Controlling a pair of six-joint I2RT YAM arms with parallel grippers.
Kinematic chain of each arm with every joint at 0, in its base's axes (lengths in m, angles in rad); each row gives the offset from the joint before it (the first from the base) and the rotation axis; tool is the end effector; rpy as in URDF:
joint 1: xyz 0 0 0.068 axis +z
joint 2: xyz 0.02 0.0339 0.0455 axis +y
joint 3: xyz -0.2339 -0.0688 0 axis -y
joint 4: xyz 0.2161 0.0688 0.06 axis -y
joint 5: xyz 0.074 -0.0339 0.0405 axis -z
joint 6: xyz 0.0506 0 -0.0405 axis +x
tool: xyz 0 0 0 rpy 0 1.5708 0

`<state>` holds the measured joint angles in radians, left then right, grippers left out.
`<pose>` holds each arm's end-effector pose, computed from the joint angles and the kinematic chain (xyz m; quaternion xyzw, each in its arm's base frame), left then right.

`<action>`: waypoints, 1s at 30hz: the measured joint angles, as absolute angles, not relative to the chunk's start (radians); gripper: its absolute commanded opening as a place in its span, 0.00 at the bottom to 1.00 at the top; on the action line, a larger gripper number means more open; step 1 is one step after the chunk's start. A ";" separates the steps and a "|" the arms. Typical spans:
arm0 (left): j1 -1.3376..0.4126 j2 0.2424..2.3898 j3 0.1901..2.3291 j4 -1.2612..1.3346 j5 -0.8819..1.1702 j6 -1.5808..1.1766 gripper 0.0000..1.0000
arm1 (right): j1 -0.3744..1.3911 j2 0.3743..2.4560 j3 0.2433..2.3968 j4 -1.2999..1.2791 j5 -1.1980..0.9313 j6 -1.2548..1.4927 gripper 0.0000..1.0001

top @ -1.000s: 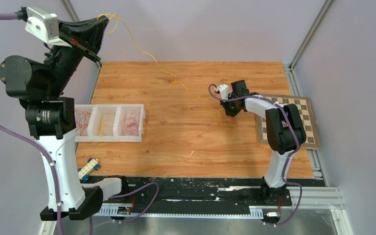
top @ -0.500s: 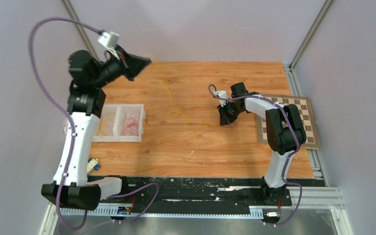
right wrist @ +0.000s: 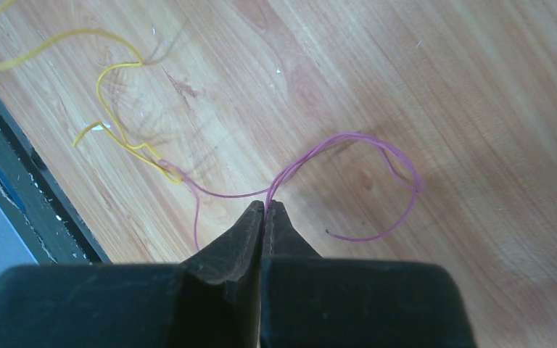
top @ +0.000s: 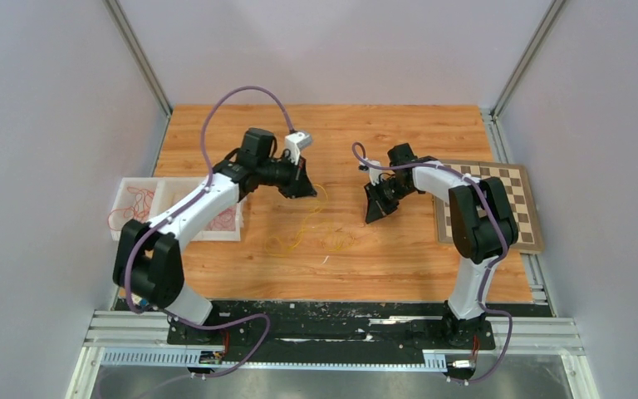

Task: Untangle the cables

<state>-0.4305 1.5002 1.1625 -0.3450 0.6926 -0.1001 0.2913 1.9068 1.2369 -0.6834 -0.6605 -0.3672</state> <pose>0.2727 -0.1608 0.2606 0.2835 0.8139 -0.4017 0.3096 0.3056 0.1240 0.1359 -0.3374 0.8785 0.3182 0.1148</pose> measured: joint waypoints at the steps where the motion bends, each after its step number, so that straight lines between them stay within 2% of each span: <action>1: -0.445 1.525 1.162 -0.335 0.694 -0.097 0.03 | 0.291 1.907 1.237 -0.685 -0.661 -0.367 0.00; 5: -0.508 1.639 1.160 -0.299 0.707 -0.078 0.07 | 0.291 1.907 1.237 -0.687 -0.661 -0.367 0.00; 7: -0.539 1.680 1.152 -0.299 0.708 -0.056 0.16 | 0.291 1.907 1.237 -0.689 -0.661 -0.367 0.00; 8: -0.556 1.699 1.151 -0.304 0.707 -0.044 0.29 | 0.291 1.907 1.237 -0.690 -0.661 -0.367 0.00; 9: -0.572 1.714 1.151 -0.309 0.706 -0.031 0.35 | 0.291 1.907 1.237 -0.691 -0.661 -0.367 0.00; 10: -0.585 1.725 1.150 -0.314 0.702 -0.016 0.49 | 0.291 1.907 1.237 -0.691 -0.662 -0.367 0.00; 11: -0.594 1.734 1.150 -0.319 0.698 -0.007 0.54 | 0.291 1.907 1.237 -0.692 -0.662 -0.367 0.00; 12: -0.604 1.742 1.149 -0.324 0.692 0.000 0.64 | 0.291 1.907 1.237 -0.692 -0.664 -0.367 0.00; 13: -0.614 1.747 1.147 -0.328 0.684 0.008 0.71 | 0.291 1.907 1.237 -0.692 -0.664 -0.367 0.00; 15: -0.627 1.752 1.140 -0.333 0.667 0.025 0.77 | 0.291 1.907 1.237 -0.692 -0.665 -0.367 0.00; 24: -0.677 1.790 1.132 -0.349 0.530 0.076 0.79 | 0.291 1.907 1.237 -0.693 -0.667 -0.367 0.00; 26: -0.695 1.807 1.132 -0.362 0.492 0.091 0.77 | 0.291 1.907 1.237 -0.695 -0.667 -0.367 0.00; 30: -0.721 1.836 1.133 -0.372 0.430 0.115 0.65 | 0.291 1.907 1.237 -0.696 -0.667 -0.367 0.00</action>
<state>-0.7208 1.8359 1.1332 -0.3721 0.4305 0.1146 0.2913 1.9068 1.2369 -0.6964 -0.6666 -0.3672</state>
